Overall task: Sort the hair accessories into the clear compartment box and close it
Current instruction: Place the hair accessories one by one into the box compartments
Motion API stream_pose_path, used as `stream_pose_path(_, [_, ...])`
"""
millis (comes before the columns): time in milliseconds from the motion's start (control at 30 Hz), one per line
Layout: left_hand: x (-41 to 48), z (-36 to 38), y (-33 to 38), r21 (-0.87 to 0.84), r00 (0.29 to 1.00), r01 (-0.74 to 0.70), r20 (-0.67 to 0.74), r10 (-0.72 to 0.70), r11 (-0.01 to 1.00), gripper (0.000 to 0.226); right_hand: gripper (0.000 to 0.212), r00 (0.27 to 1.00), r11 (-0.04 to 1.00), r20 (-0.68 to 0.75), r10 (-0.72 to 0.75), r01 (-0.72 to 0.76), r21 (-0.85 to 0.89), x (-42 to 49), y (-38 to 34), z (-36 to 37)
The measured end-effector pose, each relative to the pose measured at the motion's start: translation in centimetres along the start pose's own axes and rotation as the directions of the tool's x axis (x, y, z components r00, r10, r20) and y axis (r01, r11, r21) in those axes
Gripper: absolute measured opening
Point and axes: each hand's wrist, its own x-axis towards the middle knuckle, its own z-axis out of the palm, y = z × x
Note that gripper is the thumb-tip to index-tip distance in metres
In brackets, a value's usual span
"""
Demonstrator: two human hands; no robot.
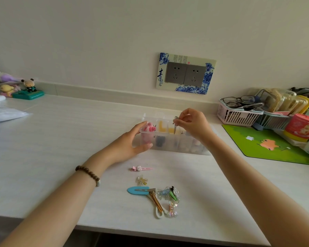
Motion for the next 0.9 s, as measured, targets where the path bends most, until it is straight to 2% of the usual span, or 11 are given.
stream_pose_path(67, [0.0,-0.2,0.0,0.009,1.000,0.005,0.013,-0.005,1.000,0.084,0.017,0.999,0.989,0.029,-0.020,0.024,-0.147,0.0,0.3,0.2])
stream_pose_path(133, [0.0,-0.6,0.1,0.017,1.000,0.031,0.005,-0.031,0.999,0.092,0.014,0.995,0.957,-0.013,-0.100,0.092,-0.275,-0.5,0.1,0.3])
stream_pose_path(200, [0.0,-1.4,0.1,0.011,0.997,0.070,-0.040,-0.070,0.997,0.094,0.011,0.977,0.941,-0.050,-0.206,0.183,-0.283,-1.4,-0.5,0.2])
stream_pose_path(267, [-0.2,-2.3,0.2,-0.014,0.993,0.107,-0.051,-0.107,0.994,0.078,0.008,0.962,0.946,0.003,-0.274,0.270,-0.181,-2.8,-1.3,0.3])
stream_pose_path(333, [-0.4,-3.1,0.3,-0.027,0.991,0.123,0.048,-0.121,0.992,0.052,0.008,0.944,0.950,0.132,-0.301,0.310,-0.050,-4.5,-1.9,0.7])
stream_pose_path(400, [-0.9,-3.4,0.4,-0.034,0.961,0.154,0.237,-0.142,0.987,0.035,0.012,0.918,0.946,0.243,-0.314,0.323,0.003,-5.9,-1.6,1.3])
stream_pose_path(433, [-1.1,-3.3,0.4,-0.023,0.936,0.172,0.314,-0.156,0.985,0.030,0.014,0.906,0.945,0.282,-0.314,0.327,0.003,-6.3,-1.2,1.5])
stream_pose_path(500, [-1.4,-3.2,0.4,0.037,0.911,0.168,0.376,-0.170,0.985,0.027,0.012,0.891,0.948,0.347,-0.293,0.318,-0.017,-6.6,-0.6,2.0])
stream_pose_path(733, [-1.5,-2.7,0.8,0.101,0.925,0.099,0.359,-0.129,0.990,0.017,0.012,0.863,0.959,0.455,-0.219,0.276,-0.061,-6.8,0.4,3.0])
stream_pose_path(800, [-1.4,-2.4,1.2,0.043,0.952,0.080,0.294,-0.089,0.996,0.015,0.013,0.862,0.975,0.469,-0.190,0.221,-0.011,-6.9,0.4,3.2])
stream_pose_path(900, [-1.3,-2.0,1.7,-0.070,0.993,-0.007,0.119,0.015,0.997,0.014,0.011,0.890,0.983,0.425,-0.166,0.116,0.141,-6.8,0.1,3.0])
